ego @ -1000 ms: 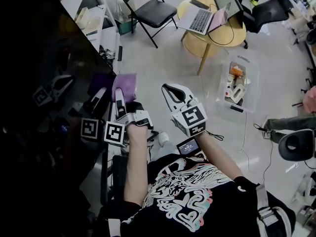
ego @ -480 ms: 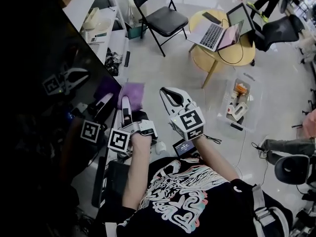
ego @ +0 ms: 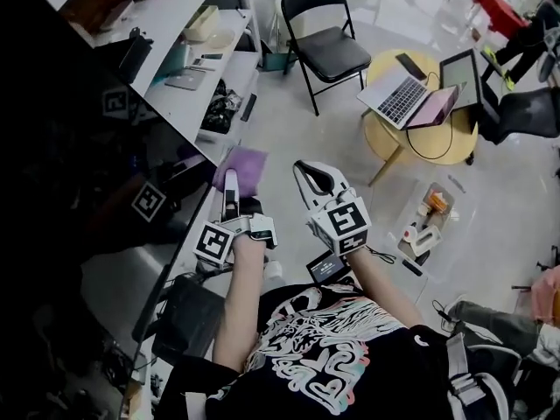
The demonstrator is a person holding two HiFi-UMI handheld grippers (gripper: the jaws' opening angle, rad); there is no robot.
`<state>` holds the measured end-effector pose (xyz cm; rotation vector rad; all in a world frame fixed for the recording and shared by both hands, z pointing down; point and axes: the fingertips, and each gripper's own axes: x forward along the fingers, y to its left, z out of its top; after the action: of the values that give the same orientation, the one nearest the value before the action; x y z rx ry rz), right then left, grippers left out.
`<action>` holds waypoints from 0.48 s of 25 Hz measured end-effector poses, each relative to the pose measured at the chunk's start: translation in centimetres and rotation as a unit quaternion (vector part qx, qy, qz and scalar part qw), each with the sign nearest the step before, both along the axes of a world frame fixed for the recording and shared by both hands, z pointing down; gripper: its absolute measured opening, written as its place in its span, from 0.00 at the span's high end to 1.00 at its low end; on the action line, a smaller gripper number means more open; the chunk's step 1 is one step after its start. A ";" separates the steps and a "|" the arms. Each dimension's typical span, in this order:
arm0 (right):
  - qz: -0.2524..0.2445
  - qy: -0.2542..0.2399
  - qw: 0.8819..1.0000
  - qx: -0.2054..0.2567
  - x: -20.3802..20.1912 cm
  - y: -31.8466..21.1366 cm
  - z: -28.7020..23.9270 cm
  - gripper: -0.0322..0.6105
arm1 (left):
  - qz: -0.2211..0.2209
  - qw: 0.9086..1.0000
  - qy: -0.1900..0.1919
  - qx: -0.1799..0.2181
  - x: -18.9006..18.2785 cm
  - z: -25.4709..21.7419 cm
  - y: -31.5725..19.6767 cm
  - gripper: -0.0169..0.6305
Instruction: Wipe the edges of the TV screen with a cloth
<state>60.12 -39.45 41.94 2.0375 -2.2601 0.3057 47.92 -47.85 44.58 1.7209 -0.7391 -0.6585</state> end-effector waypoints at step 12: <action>-0.148 -0.011 0.989 0.018 -2.8 2.5 -1.8 0.90 | -0.058 0.966 -0.205 0.148 -2.8 -2.9 8.5 0.77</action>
<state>57.30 -36.97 40.15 1.6845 -2.5532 0.2654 45.17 -39.38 41.65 2.1361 -1.0781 -0.5120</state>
